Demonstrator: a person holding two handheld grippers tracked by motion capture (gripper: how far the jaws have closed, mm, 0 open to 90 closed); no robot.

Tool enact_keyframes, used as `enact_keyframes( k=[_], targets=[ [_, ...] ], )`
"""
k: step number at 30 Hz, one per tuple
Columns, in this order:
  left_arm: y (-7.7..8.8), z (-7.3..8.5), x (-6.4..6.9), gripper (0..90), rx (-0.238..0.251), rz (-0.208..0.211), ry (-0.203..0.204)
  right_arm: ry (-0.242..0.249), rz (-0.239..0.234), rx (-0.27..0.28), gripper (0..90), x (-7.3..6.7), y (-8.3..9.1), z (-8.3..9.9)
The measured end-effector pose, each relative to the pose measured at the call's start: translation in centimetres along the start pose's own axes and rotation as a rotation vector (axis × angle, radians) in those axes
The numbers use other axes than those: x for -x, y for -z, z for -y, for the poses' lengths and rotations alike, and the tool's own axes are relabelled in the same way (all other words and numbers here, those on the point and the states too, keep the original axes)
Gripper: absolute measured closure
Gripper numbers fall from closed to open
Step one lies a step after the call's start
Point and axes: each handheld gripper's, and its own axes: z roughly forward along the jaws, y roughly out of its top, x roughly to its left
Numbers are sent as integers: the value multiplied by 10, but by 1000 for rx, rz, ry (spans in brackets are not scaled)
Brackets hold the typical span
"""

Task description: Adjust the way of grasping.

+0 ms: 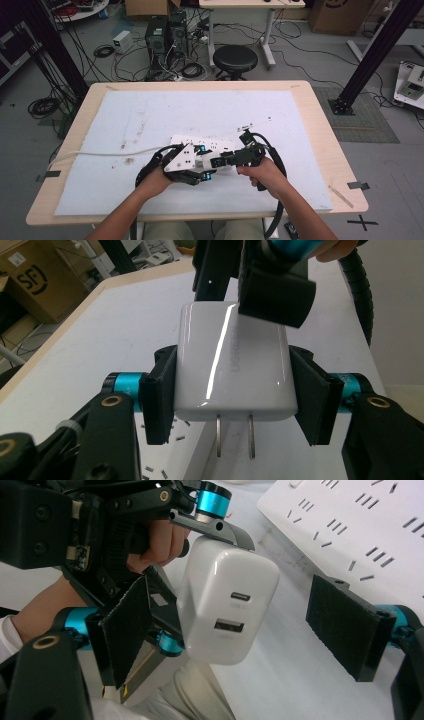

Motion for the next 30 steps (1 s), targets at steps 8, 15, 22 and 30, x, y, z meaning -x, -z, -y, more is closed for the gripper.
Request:
enact_keyframes(
  k=[8,15,22,30],
  targets=[
    [-3,-1,1,425,-3,11,-13,-51,-46,-8,280,8,-8,0],
    [-5,-1,1,425,2,14,-16,-79,-83,-9,395,12,-9,0],
    [-6,-1,0,425,-7,15,-21,-104,-115,-13,493,15,-9,1],
    [-7,-3,0,396,0,-15,19,-109,-143,12,617,17,-6,2]
  ],
)
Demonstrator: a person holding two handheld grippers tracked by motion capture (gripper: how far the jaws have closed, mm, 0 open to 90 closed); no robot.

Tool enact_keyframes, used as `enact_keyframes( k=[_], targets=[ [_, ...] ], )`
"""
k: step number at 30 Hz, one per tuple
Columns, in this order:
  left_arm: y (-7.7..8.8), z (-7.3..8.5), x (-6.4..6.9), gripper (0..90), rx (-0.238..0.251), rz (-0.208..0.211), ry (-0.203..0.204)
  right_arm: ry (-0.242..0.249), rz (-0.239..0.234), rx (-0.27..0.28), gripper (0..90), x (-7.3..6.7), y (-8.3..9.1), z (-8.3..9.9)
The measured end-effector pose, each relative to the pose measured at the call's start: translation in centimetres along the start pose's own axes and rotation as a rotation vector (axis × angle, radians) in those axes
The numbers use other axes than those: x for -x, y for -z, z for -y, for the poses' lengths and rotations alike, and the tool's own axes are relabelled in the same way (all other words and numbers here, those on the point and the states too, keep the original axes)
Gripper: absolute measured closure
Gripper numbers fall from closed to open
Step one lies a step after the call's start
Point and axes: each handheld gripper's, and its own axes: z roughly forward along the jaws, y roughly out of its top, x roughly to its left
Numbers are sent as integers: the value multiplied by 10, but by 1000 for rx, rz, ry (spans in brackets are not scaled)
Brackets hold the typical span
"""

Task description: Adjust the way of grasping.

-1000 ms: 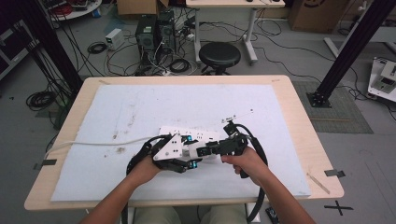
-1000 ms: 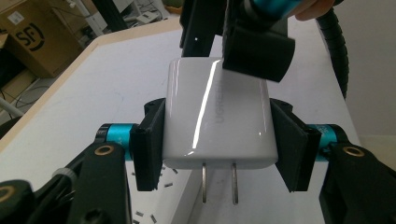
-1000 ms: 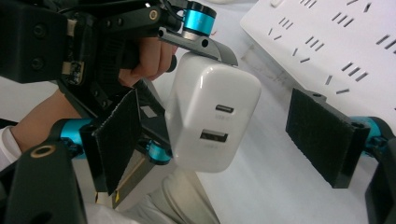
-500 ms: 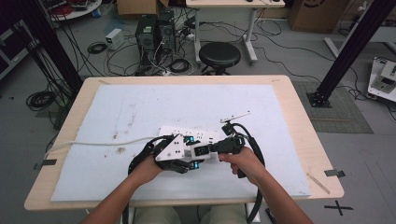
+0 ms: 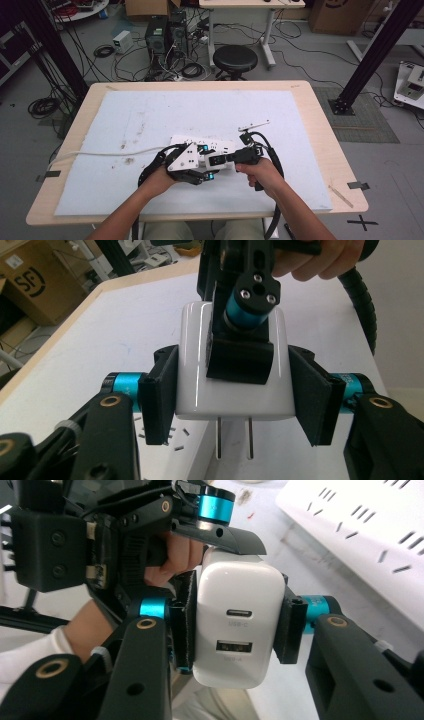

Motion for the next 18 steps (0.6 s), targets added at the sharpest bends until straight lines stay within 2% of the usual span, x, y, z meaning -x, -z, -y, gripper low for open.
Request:
enact_keyframes(
  k=[2,3,9,14,18],
  targets=[
    [0,1,-2,274,9,-6,56,13,7,9,624,0,2,0],
    [0,3,-2,252,12,-8,72,15,19,13,626,-1,3,1],
    [9,14,-1,243,30,-30,147,50,68,71,629,0,21,1],
    [23,29,-5,241,48,-119,245,109,120,111,630,-2,35,2],
    [36,38,-9,241,51,-188,291,195,189,106,630,-8,41,3]
  ],
)
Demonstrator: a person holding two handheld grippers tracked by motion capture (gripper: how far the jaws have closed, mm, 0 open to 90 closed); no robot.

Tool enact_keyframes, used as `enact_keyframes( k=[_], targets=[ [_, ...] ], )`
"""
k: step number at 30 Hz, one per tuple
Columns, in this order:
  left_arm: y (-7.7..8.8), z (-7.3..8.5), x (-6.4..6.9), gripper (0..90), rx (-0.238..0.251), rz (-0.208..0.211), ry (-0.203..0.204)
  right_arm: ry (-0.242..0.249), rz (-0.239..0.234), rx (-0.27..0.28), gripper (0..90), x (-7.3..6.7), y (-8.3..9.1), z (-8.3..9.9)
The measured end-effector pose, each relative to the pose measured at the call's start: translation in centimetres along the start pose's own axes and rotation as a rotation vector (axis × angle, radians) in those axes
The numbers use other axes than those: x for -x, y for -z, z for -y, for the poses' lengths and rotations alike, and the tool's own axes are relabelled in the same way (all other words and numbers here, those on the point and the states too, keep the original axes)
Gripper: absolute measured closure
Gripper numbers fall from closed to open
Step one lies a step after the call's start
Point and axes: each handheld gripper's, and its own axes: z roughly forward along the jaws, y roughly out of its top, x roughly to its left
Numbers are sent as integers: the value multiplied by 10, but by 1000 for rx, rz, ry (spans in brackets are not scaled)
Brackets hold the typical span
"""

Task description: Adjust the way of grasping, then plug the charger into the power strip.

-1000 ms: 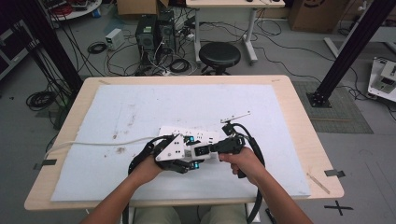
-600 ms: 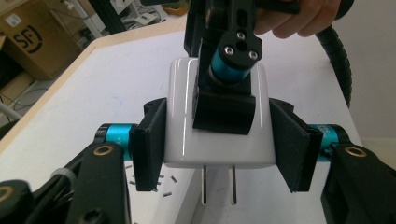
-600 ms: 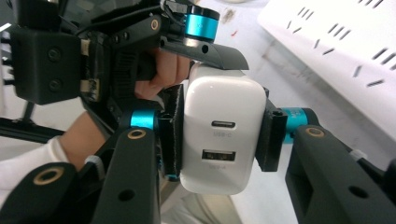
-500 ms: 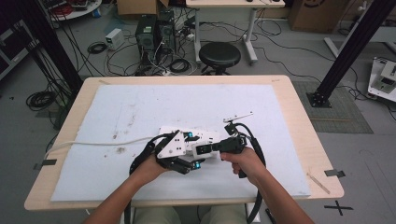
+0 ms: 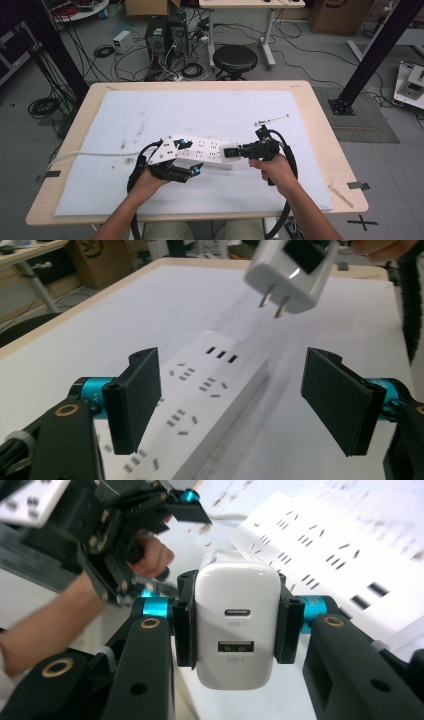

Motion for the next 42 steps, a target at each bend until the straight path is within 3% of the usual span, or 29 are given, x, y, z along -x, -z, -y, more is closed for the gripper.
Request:
enact_keyframes(
  k=[4,8,9,12,19,24,28,29,36,42],
  targets=[
    [7,5,-6,241,5,-43,35,107,58,3,630,-4,4,0],
    [11,9,-8,241,2,-65,49,190,108,-3,630,-9,6,2],
    [11,9,-8,241,2,-65,49,190,108,-3,630,-9,6,2],
    [13,11,-9,241,11,-88,68,253,176,-41,630,-15,6,3],
    [19,12,-10,241,29,-133,98,275,211,-49,630,-15,13,5],
    [30,18,-13,240,26,-176,153,300,274,-72,630,-15,24,5],
    [37,21,-12,239,24,-196,169,320,317,-98,630,-13,32,6],
    [44,23,-14,239,19,-208,180,339,355,-118,630,-13,38,6],
    [54,26,-19,239,38,-236,198,374,425,-161,630,-13,46,5],
    [57,26,-18,239,45,-238,196,386,444,-176,630,-14,46,2]
  ],
)
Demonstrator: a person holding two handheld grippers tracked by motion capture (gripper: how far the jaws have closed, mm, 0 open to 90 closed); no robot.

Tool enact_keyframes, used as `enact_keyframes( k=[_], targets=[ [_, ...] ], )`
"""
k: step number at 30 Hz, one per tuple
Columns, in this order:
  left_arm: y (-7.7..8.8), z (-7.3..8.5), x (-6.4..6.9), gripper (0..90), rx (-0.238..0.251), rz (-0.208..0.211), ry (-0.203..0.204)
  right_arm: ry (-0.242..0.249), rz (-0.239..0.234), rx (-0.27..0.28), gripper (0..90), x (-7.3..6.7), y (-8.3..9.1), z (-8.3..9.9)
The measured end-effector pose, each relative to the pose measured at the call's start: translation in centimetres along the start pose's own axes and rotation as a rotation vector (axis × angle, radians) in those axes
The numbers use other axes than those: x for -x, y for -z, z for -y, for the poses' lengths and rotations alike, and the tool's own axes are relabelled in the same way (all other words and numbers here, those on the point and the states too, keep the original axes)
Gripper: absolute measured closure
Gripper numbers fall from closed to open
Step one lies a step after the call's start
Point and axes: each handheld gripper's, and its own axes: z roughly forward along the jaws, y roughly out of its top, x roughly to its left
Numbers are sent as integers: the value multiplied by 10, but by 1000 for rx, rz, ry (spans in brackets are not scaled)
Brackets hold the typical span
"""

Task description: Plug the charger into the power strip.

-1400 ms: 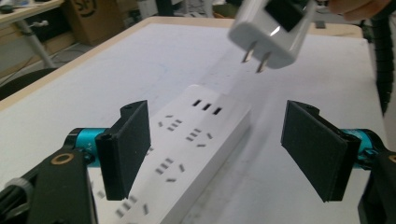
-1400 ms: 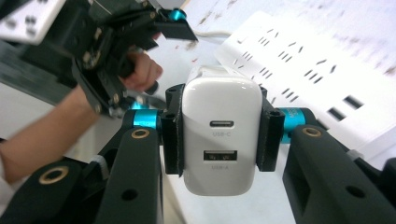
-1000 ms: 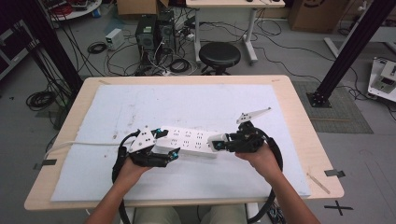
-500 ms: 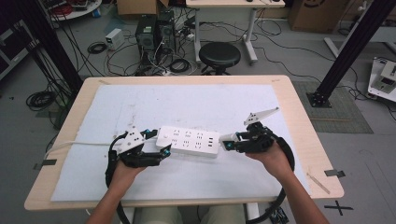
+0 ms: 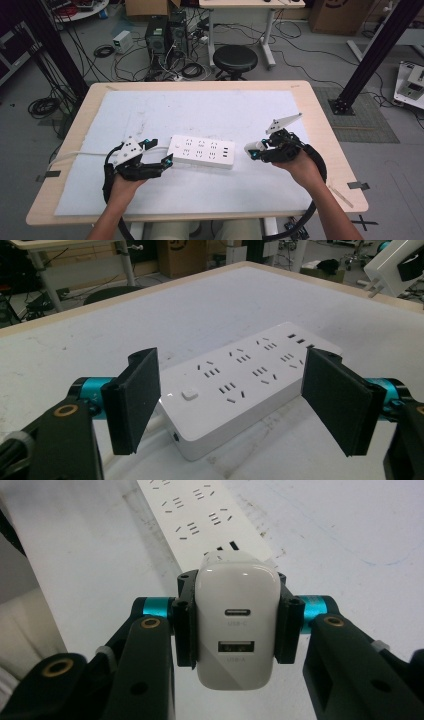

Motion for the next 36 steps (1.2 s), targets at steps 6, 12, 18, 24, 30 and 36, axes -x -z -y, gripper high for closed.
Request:
enact_keyframes(
  k=[6,12,18,24,30,36],
  targets=[
    [7,1,-1,239,0,-4,-1,44,1,-28,630,0,1,-12],
    [11,3,-7,239,-1,-17,3,92,-8,-71,630,-1,-1,-26],
    [16,9,-13,238,0,-34,20,168,-29,-129,630,-1,-10,-52],
    [19,12,-15,239,0,-38,28,219,-39,-154,630,-5,-21,-72],
    [23,16,-17,238,-1,-38,26,266,-62,-164,630,-8,-36,-90],
    [26,18,-20,239,3,-54,36,289,-72,-188,630,-6,-47,-101]
  ],
)
